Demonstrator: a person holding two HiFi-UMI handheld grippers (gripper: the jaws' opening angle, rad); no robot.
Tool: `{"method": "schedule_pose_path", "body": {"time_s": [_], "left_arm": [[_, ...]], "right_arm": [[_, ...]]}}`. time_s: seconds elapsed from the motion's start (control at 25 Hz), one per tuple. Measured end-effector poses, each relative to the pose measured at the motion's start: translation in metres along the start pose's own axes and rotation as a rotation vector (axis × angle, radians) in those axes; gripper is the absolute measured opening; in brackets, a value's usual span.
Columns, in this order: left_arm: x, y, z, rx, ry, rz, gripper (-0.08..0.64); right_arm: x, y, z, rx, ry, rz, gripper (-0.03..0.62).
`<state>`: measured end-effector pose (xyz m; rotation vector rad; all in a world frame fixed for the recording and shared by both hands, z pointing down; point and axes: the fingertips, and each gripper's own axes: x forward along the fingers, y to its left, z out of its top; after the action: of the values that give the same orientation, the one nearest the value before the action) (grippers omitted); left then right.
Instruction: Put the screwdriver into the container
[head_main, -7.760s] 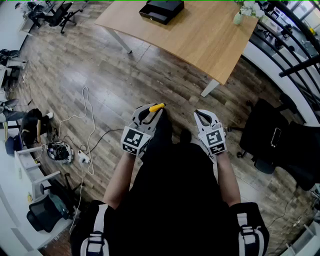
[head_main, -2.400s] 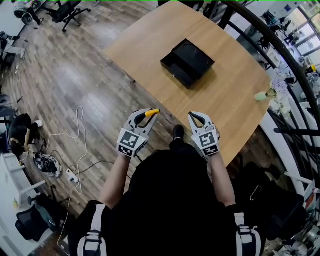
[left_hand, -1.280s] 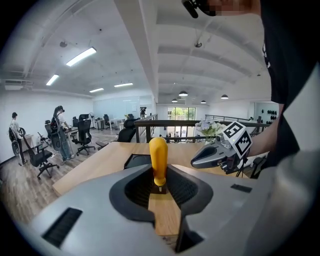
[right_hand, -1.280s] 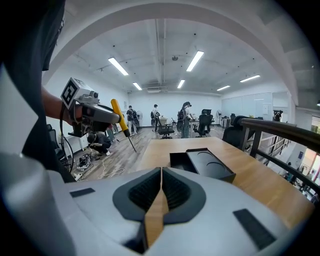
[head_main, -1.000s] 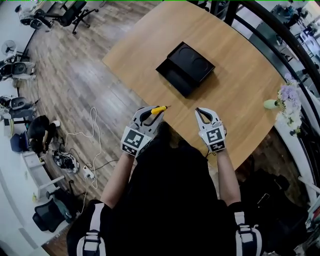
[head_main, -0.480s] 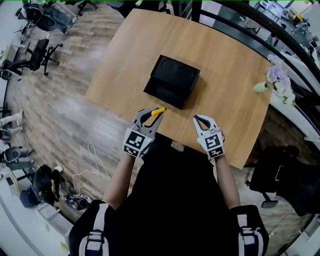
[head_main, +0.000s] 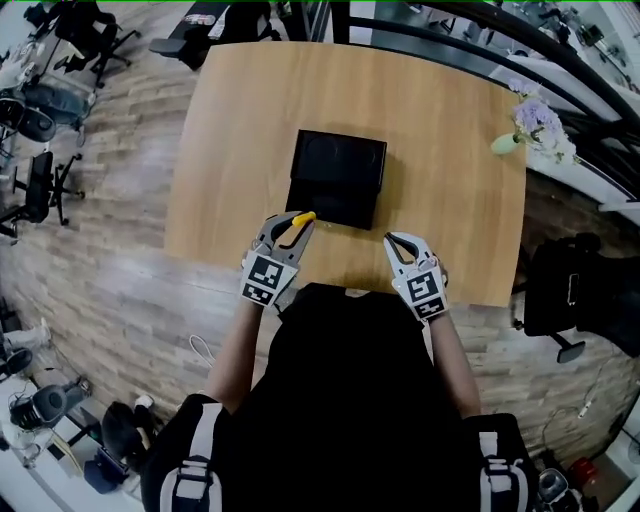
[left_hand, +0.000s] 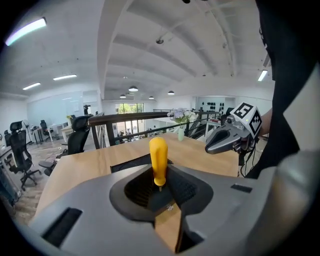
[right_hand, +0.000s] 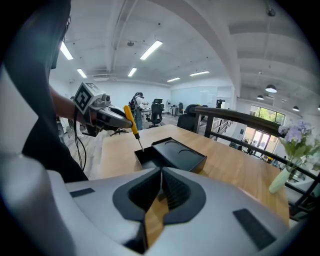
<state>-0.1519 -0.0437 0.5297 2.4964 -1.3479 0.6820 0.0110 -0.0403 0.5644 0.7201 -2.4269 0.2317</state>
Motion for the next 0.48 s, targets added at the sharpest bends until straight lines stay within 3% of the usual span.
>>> {"method": "schedule_pose_path", "body": {"time_s": [0.48], "left_arm": [[0.027,0.047,-0.053,0.238,0.177,-0.132,0.083]], "right_arm": [[0.019,0.022,0.006,0.056,0.028,-0.107,0.028]]}}
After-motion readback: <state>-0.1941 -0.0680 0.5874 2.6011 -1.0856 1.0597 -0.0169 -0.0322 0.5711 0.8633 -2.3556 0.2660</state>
